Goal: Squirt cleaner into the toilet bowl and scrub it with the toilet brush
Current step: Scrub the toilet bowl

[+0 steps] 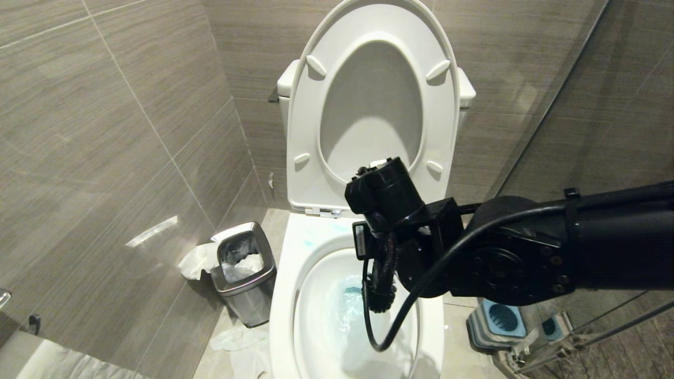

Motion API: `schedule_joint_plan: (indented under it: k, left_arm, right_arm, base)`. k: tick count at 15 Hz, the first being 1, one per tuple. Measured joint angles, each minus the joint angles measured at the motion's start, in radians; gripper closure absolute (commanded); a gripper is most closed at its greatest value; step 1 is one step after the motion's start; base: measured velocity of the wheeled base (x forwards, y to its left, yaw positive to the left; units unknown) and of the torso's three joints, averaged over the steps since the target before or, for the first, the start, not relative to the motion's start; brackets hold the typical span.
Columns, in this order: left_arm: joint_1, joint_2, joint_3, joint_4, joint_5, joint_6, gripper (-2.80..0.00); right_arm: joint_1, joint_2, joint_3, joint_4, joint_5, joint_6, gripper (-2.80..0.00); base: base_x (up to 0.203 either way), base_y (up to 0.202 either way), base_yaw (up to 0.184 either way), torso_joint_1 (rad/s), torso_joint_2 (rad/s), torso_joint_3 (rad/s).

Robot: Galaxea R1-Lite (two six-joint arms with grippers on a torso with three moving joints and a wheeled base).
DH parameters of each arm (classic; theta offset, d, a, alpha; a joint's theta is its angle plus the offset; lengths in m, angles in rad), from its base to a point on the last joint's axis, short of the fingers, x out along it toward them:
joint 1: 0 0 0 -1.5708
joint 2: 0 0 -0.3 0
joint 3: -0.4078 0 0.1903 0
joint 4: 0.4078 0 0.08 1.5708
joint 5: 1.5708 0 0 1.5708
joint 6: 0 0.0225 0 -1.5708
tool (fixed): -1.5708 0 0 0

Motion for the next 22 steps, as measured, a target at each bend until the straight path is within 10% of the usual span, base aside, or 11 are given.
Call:
schedule_joint_plan:
  k: [22]
  left_arm:
    - [0.0,0.0,0.0,0.0,0.0,0.001,0.0]
  right_arm:
    - [0.03,-0.109,0.121,-0.141,0.095,0.057,0.0]
  base:
    - [0.0,0.0,0.0,0.0,0.0,0.0]
